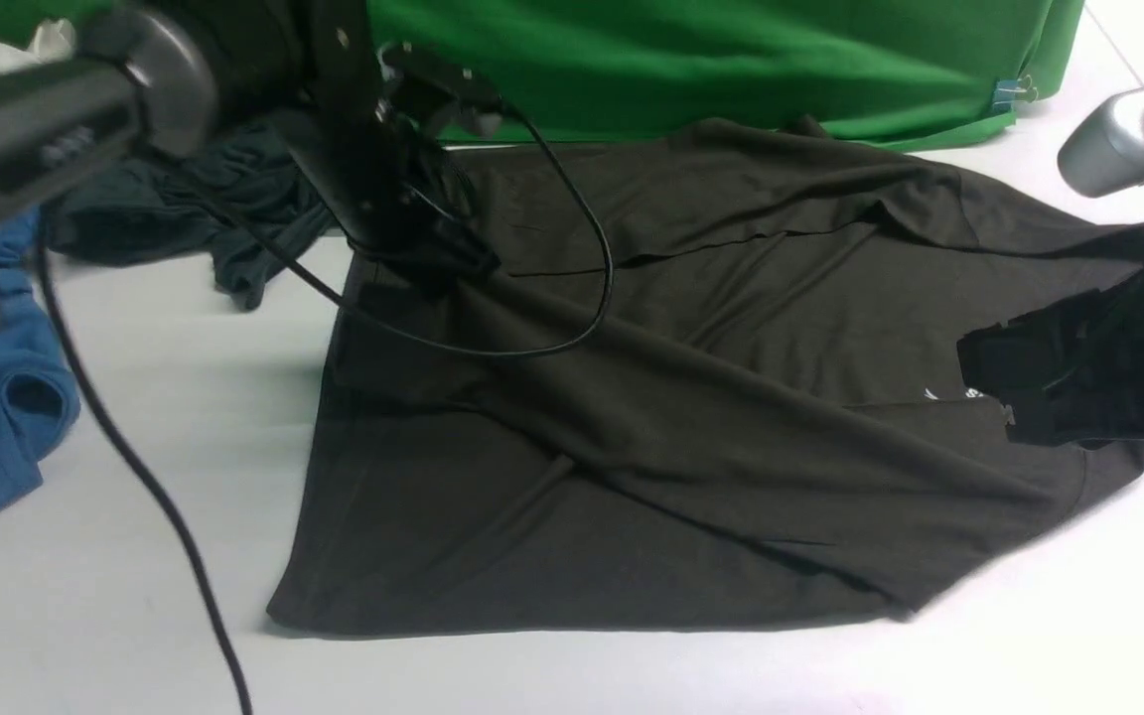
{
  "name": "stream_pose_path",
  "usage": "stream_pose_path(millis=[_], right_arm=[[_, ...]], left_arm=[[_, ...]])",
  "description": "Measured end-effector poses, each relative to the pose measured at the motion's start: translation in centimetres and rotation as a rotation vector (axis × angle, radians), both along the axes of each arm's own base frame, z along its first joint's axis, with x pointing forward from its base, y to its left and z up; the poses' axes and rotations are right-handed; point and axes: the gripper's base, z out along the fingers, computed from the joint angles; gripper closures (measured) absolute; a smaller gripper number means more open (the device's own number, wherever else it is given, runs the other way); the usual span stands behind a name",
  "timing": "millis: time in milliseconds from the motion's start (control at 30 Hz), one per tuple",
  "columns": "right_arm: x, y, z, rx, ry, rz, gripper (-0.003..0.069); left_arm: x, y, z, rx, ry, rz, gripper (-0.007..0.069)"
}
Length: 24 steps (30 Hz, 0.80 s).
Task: Fold a long-sleeved shirt on a white desktop.
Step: 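Fold the left side of the black T-shirt inward over its body, then grab the top left corner of the dark shirt with the left gripper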
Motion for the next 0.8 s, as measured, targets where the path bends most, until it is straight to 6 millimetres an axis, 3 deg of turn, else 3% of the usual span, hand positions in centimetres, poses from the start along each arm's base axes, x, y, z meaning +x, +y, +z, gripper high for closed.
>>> stream_pose_path(millis=[133,300,433,600,700,800], right_arm=[[0.0,0.0,0.0,0.001,-0.001,0.0,0.0418],[0.3,0.2,0.6,-0.017,-0.042,0.032,0.0418],[1.7,0.9,3.3,-0.013,-0.084,0.044,0.0418],[3.8,2.0,6.0,0.008,-0.145,0.049,0.0418],[4.5,2.4,6.2,0.008,-0.146,0.05,0.0418],[5.0,2.7,5.8,0.005,-0.128,0.05,0.0418]], left_arm=[[0.4,0.2,-1.2,0.012,0.012,0.078,0.0458],[0.9,0.9,-0.1,0.022,-0.007,0.214,0.0186],[2.1,1.8,2.4,-0.075,-0.053,0.344,-0.0011],[4.0,4.6,4.0,-0.319,-0.068,0.498,-0.0066],[4.8,6.7,2.7,-0.427,-0.022,0.576,-0.0069],[5.7,8.5,0.2,-0.479,0.034,0.626,-0.0066]])
